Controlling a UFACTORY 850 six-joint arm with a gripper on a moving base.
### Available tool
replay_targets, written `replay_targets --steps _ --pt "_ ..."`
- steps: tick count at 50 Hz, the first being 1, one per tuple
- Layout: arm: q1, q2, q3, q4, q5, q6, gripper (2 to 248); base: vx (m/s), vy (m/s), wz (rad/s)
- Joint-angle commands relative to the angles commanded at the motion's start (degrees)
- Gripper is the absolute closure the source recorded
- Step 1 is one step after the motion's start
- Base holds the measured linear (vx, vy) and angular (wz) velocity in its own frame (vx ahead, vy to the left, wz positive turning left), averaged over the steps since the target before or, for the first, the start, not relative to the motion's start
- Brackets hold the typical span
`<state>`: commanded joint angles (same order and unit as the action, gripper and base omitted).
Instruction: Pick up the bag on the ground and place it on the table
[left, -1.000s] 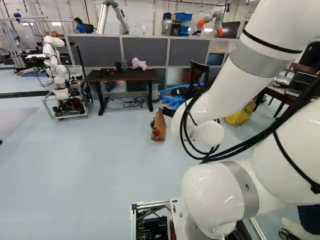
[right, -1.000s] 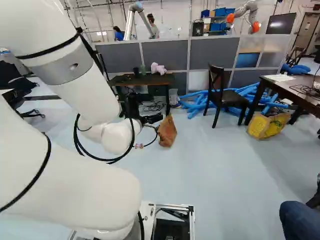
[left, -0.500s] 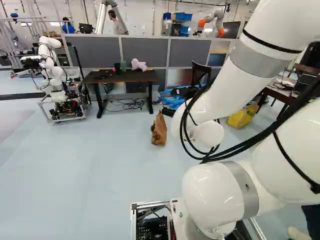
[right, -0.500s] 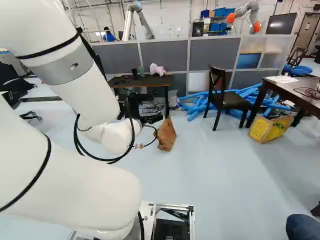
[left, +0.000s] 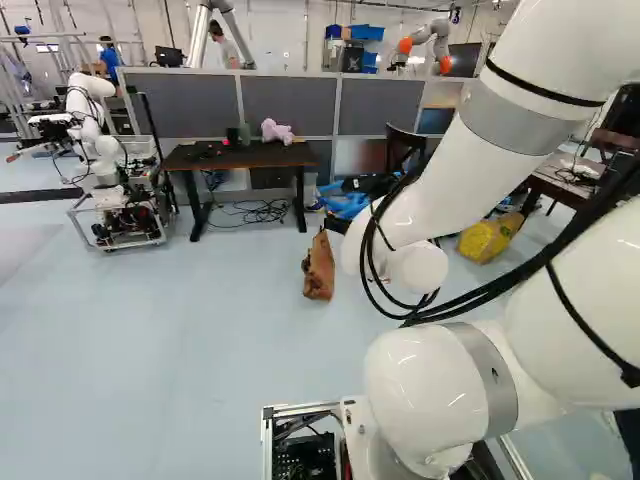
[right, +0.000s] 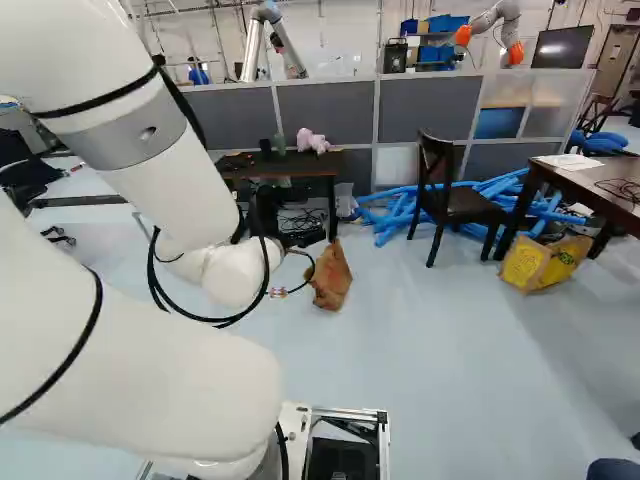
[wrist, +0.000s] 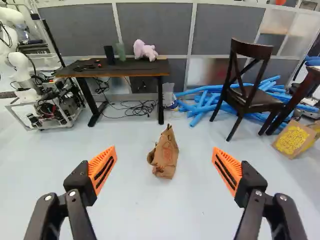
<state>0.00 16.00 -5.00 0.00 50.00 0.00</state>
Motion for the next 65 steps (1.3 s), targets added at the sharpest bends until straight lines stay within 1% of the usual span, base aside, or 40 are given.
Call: replay_targets --steps 13,41,65 --pt "0.00 0.00 0.00 0.00 0.00 0.00 3 0.163 0.005 0.014" --pt "0.00 0.00 0.00 0.00 0.00 0.00 3 0.183 0.039 0.172" --pt "0.00 0.00 0.00 0.00 0.00 0.00 3 0.187 0.004 0.003"
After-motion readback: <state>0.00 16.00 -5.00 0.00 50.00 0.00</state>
